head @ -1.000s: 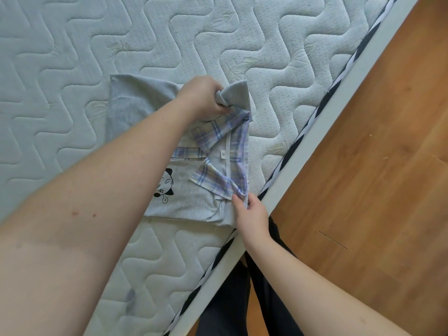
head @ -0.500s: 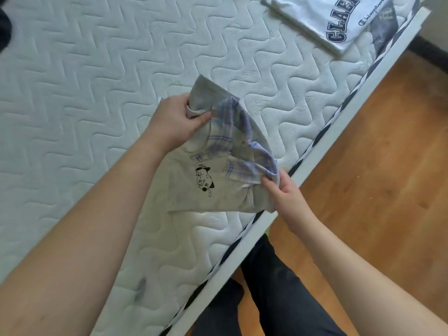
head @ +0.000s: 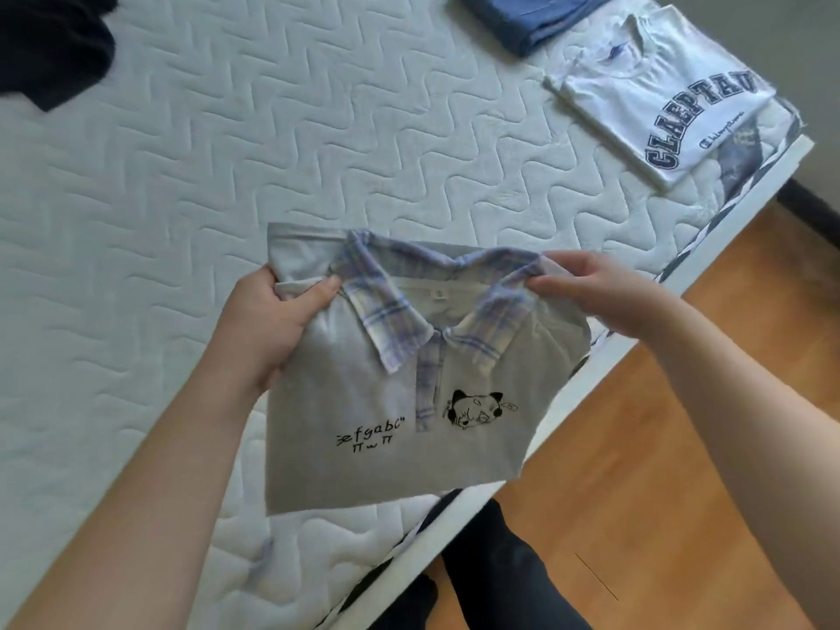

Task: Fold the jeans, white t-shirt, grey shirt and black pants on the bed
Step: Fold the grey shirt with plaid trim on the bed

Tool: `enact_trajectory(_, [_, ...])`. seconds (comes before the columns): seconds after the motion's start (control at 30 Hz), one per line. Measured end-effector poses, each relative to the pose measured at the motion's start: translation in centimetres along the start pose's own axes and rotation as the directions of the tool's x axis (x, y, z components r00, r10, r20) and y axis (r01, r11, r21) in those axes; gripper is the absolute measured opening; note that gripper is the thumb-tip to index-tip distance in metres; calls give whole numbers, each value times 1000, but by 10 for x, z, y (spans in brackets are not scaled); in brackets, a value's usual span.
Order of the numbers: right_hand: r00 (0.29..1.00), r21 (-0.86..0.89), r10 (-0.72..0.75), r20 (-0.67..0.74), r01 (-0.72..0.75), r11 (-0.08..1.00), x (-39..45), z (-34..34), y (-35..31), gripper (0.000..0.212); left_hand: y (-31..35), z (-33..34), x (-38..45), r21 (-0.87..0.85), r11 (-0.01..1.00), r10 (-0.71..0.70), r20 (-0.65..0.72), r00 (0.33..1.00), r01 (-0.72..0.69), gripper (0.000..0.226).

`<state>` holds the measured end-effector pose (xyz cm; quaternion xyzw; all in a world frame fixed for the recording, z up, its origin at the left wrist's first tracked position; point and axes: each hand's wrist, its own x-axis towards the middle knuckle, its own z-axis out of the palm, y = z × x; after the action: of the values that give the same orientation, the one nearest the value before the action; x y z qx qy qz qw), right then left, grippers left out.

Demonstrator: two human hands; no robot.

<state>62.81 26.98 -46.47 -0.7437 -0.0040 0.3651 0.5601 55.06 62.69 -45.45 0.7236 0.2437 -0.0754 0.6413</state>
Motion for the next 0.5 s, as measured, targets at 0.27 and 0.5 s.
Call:
enact_trajectory(0.27, [975, -630, -31, -221, -119, 768, 160, 16, 60, 21, -129, 11, 104, 316, 944, -32, -190, 981, 92, 18])
enact_trajectory(0.5, [787, -93, 290, -545, -400, 912, 159, 15, 125, 59, -169, 1, 150, 209, 912, -330, -140, 934, 353, 46])
